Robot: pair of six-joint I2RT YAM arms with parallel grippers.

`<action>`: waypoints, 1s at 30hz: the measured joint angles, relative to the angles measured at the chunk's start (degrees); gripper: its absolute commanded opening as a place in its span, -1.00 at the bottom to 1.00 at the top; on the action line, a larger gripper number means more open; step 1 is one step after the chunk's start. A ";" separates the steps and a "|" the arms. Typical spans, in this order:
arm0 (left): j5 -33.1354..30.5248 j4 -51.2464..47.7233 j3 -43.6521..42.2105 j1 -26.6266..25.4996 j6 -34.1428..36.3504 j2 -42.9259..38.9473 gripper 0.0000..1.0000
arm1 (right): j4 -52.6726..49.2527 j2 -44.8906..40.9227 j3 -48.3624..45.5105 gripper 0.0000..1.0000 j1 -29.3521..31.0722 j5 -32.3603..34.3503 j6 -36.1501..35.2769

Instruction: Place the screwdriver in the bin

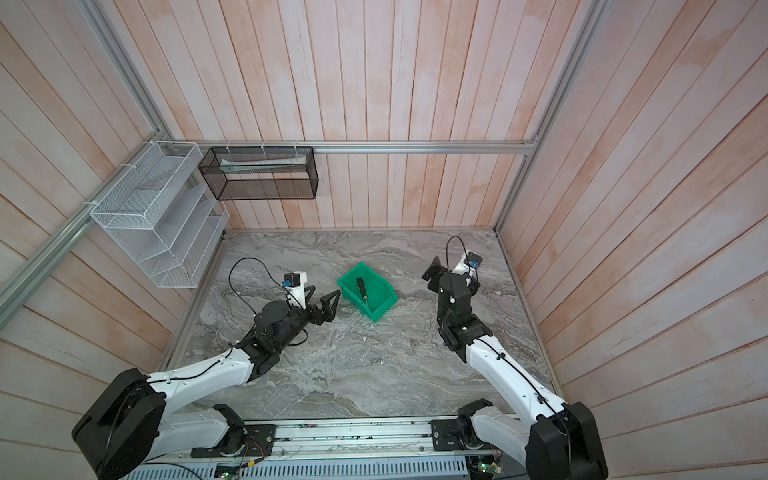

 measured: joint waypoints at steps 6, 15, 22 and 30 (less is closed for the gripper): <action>-0.20 0.00 -0.20 0.02 0.02 -0.79 1.00 | 14.21 -1.25 -16.90 0.97 -3.91 14.29 -8.50; -4.26 -0.07 -0.87 0.46 2.03 -2.12 1.00 | 37.46 11.78 -22.51 0.96 -5.49 13.90 -19.23; -15.45 -2.71 -0.79 2.38 2.47 -3.26 1.00 | 56.87 23.69 -25.33 0.97 -5.38 11.85 -26.38; -35.04 -0.33 -3.72 8.07 3.45 -4.61 1.00 | 65.11 27.39 -25.31 0.97 -5.31 11.82 -29.53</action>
